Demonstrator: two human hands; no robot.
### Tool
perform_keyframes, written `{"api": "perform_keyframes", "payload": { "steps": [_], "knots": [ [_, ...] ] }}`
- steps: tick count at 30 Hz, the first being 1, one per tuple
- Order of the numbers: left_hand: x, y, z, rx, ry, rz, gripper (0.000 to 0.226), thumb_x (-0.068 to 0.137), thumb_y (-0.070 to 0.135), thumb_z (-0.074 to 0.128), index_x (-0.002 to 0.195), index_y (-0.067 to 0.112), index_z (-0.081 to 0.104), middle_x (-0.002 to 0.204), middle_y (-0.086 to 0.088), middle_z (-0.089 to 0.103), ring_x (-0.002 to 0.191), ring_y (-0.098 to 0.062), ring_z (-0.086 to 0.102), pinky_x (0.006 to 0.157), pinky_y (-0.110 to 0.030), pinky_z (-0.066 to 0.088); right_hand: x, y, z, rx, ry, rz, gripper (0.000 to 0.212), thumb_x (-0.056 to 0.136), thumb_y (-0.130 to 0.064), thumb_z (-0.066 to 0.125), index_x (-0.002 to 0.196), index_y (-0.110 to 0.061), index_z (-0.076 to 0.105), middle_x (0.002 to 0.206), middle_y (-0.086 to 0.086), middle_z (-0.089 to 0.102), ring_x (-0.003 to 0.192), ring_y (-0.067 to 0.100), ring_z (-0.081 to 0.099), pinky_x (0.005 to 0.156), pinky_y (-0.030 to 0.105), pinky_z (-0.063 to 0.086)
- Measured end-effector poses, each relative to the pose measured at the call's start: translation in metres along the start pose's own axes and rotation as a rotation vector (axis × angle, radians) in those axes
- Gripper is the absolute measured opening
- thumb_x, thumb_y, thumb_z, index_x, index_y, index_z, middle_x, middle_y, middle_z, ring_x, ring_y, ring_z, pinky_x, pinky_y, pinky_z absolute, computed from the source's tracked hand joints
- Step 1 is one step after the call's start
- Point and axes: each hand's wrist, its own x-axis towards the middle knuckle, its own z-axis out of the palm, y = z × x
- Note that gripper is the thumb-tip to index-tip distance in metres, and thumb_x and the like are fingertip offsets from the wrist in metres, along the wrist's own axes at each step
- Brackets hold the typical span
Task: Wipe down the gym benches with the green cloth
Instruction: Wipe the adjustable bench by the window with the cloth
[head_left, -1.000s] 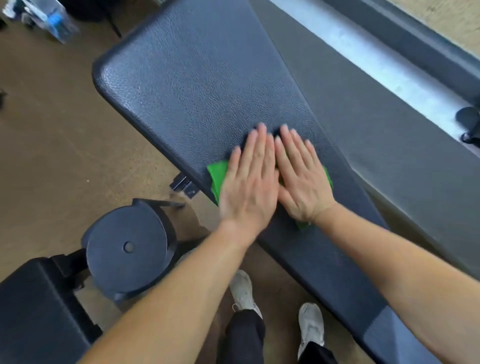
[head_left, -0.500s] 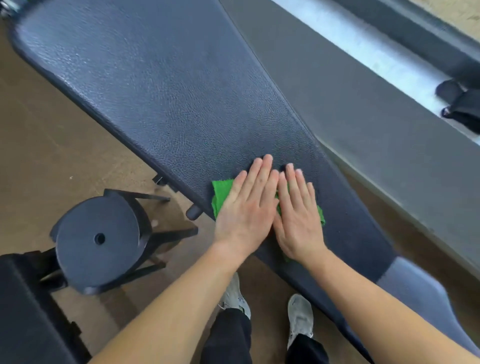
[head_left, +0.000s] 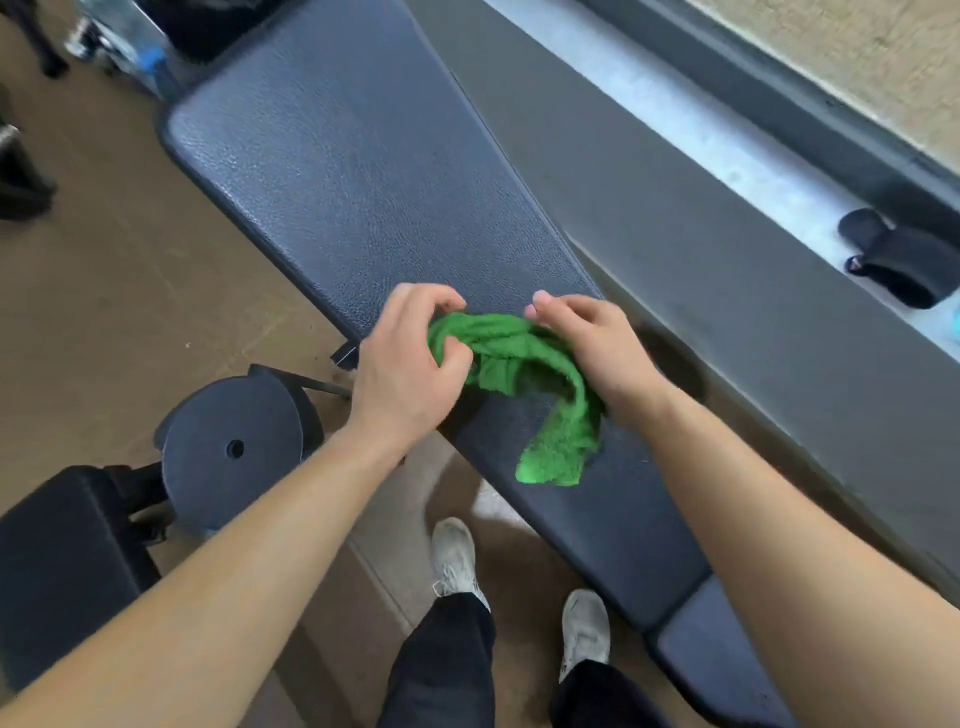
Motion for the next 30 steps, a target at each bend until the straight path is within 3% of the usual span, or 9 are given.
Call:
{"api": "perform_keyframes", "payload": {
  "steps": [1, 3, 5, 6, 9, 11, 17, 26, 30],
  "knots": [
    [0.015, 0.002, -0.011, 0.015, 0.059, -0.067, 0.026, 0.078, 0.018, 0.056, 0.104, 0.023, 0.059, 0.104, 0.005, 0.062, 0.098, -0.014, 0.058, 0.087, -0.033, 0.044, 0.012, -0.012, -0.005, -0.043, 0.012, 0.005, 0.031, 0.088, -0.043, 0.069, 0.094, -0.013, 0.072, 0.079, -0.006, 0.071, 0.072, 0.007, 0.062, 0.076, 0.031, 0.05],
    [0.039, -0.001, -0.026, 0.223, 0.163, -0.143, 0.026, 0.084, 0.027, 0.059, 0.11, 0.026, 0.058, 0.11, 0.006, 0.062, 0.103, -0.017, 0.058, 0.088, -0.034, 0.042, 0.034, -0.017, -0.013, -0.354, 0.248, -0.04, 0.03, 0.088, -0.042, 0.064, 0.107, -0.019, 0.069, 0.099, -0.005, 0.07, 0.09, 0.011, 0.065, 0.086, 0.03, 0.047],
    [0.049, -0.013, -0.028, 0.385, 0.246, -0.075, 0.036, 0.088, 0.029, 0.056, 0.124, 0.021, 0.057, 0.126, 0.0, 0.058, 0.118, -0.022, 0.054, 0.099, -0.038, 0.042, 0.04, -0.012, -0.012, -0.572, 0.535, -0.186, 0.039, 0.092, -0.035, 0.051, 0.126, -0.019, 0.061, 0.125, 0.003, 0.061, 0.115, 0.023, 0.057, 0.1, 0.035, 0.041],
    [0.049, -0.019, -0.023, 0.42, 0.248, -0.01, 0.04, 0.09, 0.026, 0.055, 0.129, 0.018, 0.056, 0.135, -0.004, 0.055, 0.127, -0.025, 0.05, 0.105, -0.04, 0.04, 0.04, -0.006, -0.005, -0.607, 0.559, -0.322, 0.044, 0.093, -0.032, 0.047, 0.133, -0.017, 0.056, 0.134, 0.007, 0.056, 0.122, 0.028, 0.052, 0.106, 0.036, 0.037],
    [0.034, -0.039, 0.011, 0.598, -0.012, 0.128, 0.054, 0.097, 0.032, 0.049, 0.148, 0.018, 0.041, 0.16, -0.006, 0.031, 0.148, -0.028, 0.026, 0.119, -0.05, 0.023, 0.036, 0.031, 0.025, -0.973, 0.269, -0.709, 0.059, 0.098, -0.036, 0.043, 0.152, -0.014, 0.036, 0.158, 0.017, 0.029, 0.145, 0.037, 0.028, 0.119, 0.044, 0.024],
    [0.036, -0.05, 0.024, 0.755, -0.139, 0.176, 0.062, 0.099, 0.039, 0.043, 0.156, 0.021, 0.024, 0.166, -0.004, 0.011, 0.152, -0.027, 0.012, 0.12, -0.052, 0.013, 0.044, 0.052, 0.035, -1.202, 0.084, -0.778, 0.064, 0.101, -0.041, 0.038, 0.157, -0.016, 0.02, 0.164, 0.016, 0.012, 0.152, 0.035, 0.012, 0.121, 0.052, 0.019],
    [0.119, -0.038, 0.034, 0.891, -0.101, 0.258, 0.069, 0.098, 0.05, 0.033, 0.158, 0.022, 0.013, 0.167, -0.008, 0.003, 0.153, -0.029, 0.007, 0.12, -0.054, 0.01, 0.114, 0.018, 0.017, -1.044, 0.25, -0.674, 0.063, 0.102, -0.042, 0.036, 0.158, -0.019, 0.018, 0.166, 0.012, 0.008, 0.153, 0.031, 0.005, 0.122, 0.05, 0.013],
    [-0.058, -0.045, 0.081, 0.814, -0.377, 0.343, 0.073, 0.097, 0.048, 0.046, 0.159, 0.028, 0.012, 0.167, -0.002, -0.004, 0.152, -0.027, 0.004, 0.119, -0.05, 0.004, -0.013, 0.162, 0.015, -1.132, 0.053, -0.623, 0.065, 0.103, -0.043, 0.027, 0.157, -0.014, 0.007, 0.165, 0.012, 0.007, 0.153, 0.031, 0.007, 0.119, 0.053, 0.022],
    [0.004, -0.037, 0.082, 0.823, -0.254, 0.343, 0.069, 0.097, 0.048, 0.04, 0.158, 0.026, 0.015, 0.167, -0.001, 0.004, 0.152, -0.024, 0.01, 0.119, -0.049, 0.009, 0.043, 0.119, -0.001, -1.115, 0.118, -0.691, 0.063, 0.103, -0.044, 0.028, 0.157, -0.015, 0.015, 0.165, 0.01, 0.008, 0.153, 0.029, 0.008, 0.121, 0.053, 0.015]
  ]
}}
